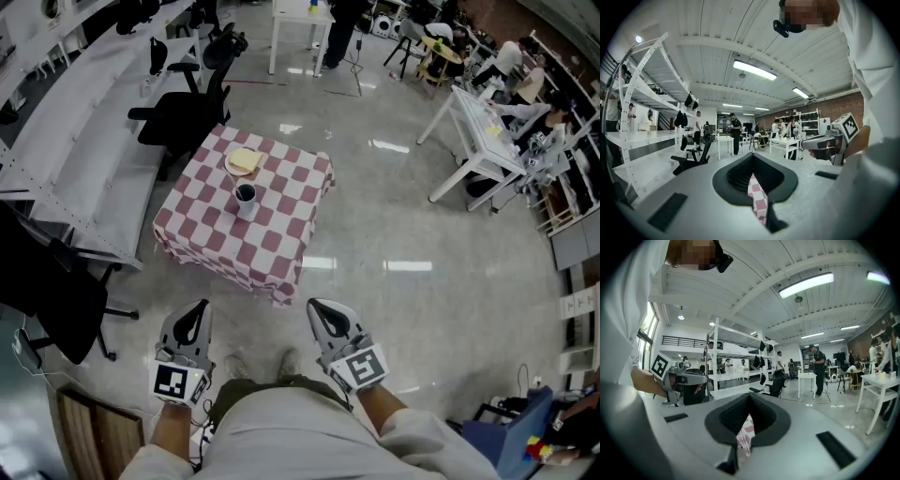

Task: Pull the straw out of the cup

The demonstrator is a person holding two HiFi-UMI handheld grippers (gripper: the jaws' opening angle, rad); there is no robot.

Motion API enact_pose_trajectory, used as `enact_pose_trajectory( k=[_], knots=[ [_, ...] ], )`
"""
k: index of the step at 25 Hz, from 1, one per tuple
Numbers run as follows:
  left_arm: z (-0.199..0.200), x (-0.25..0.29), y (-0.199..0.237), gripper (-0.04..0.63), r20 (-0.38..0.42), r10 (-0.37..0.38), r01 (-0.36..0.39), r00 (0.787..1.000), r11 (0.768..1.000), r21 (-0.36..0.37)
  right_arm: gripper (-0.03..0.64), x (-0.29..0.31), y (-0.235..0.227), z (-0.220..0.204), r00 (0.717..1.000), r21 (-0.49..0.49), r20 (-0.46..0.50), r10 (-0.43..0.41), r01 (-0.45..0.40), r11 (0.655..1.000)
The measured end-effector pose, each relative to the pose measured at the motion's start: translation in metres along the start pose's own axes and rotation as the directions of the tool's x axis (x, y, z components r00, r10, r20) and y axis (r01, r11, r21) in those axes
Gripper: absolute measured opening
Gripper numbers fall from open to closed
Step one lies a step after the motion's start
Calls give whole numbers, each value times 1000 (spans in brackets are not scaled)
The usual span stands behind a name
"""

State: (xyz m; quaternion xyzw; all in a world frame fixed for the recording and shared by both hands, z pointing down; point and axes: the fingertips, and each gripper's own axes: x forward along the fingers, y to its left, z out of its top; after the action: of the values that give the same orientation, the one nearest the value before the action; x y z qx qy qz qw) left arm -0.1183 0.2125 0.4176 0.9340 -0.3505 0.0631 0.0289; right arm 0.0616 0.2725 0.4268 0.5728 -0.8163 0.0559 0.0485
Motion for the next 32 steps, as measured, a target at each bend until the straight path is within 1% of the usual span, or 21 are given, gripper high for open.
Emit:
enact_pose_trajectory(
  k=[15,23,32],
  knots=[
    [-6,-1,-3,3,-5,4,-4,1000,1000,-5,3,-4,-1,-6,1000,5,-6,2,-2,1000],
    [-5,4,-7,3,-15,31,-31,999,999,-5,4,-6,-8,-10,999,26,-7,43,-43,999],
    [-11,15,-20,3,-6,111,-111,994,994,-7,4,-8,-26,-25,990,0,-25,135,-135,991]
  ],
)
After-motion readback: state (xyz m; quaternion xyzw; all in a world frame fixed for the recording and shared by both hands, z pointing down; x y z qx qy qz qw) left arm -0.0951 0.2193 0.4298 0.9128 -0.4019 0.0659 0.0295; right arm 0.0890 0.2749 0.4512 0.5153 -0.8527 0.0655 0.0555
